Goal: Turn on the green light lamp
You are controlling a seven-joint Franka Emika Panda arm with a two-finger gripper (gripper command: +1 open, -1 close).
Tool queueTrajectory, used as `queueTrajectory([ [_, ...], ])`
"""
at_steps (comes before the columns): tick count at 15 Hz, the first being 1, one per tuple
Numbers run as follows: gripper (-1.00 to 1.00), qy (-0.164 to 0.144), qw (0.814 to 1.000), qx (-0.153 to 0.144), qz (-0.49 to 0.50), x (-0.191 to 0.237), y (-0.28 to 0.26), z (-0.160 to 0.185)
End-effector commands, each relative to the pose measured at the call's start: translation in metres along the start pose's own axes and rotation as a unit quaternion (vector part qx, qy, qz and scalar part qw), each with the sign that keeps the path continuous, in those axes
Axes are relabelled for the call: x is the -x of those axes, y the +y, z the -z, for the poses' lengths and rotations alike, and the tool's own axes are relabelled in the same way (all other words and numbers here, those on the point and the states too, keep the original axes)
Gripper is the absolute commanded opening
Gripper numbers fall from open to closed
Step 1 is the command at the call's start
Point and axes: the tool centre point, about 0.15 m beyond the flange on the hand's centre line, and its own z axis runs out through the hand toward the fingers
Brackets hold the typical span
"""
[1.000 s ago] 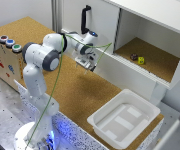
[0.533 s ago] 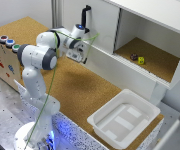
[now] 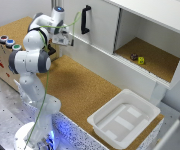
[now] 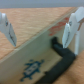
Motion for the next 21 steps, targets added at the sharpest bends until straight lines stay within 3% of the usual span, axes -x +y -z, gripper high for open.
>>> queueTrajectory([
  [1, 1.0, -0.102, 0.991, 0.042, 0.076, -0.033, -0.095, 0.011],
  [6, 1.0, -0.136, 0.98, 0.056, 0.135, -0.016, -0.136, 0.018],
  [9, 1.0, -0.125, 0.967, 0.071, 0.212, -0.001, -0.154, 0.025],
  [10, -1.0, -0.116, 0.964, 0.065, 0.23, 0.003, -0.158, 0.027],
  [15, -1.0, -0.096, 0.95, 0.009, 0.298, 0.03, -0.173, 0.04],
  [21, -1.0, -0.088, 0.946, -0.005, 0.312, 0.051, -0.167, 0.043],
])
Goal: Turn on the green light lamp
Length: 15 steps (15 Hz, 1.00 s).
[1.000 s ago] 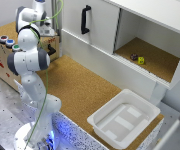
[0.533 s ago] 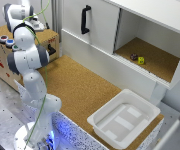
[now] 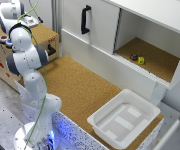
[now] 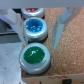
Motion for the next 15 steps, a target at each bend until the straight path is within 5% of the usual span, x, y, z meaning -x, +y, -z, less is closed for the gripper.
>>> queueTrajectory([
  [1, -1.0, 0.031, 0.999, -0.013, 0.022, 0.019, -0.007, 0.003],
  [9, -1.0, 0.037, 0.996, -0.071, 0.026, 0.009, -0.005, -0.029],
  [15, -1.0, 0.031, 0.996, -0.078, 0.009, -0.01, 0.006, -0.053],
])
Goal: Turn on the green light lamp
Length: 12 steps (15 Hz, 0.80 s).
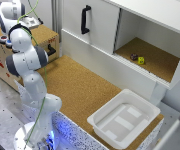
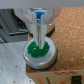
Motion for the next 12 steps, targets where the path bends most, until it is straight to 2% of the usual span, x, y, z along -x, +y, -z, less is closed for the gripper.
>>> queueTrajectory([
  [1, -1.0, 0.024, 0.999, -0.025, -0.005, -0.012, 0.012, -0.031],
  [4, -1.0, -0.003, 1.0, -0.029, -0.007, -0.017, 0.014, -0.05],
  [5, -1.0, -0.006, 0.999, -0.039, -0.011, -0.016, 0.015, -0.053],
  [6, -1.0, -0.006, 0.999, -0.032, -0.015, -0.015, 0.016, -0.051],
  [10, -1.0, 0.021, 0.999, -0.017, -0.03, -0.011, 0.019, -0.026],
  [12, -1.0, 0.046, 0.998, -0.01, -0.036, -0.006, 0.018, -0.005],
])
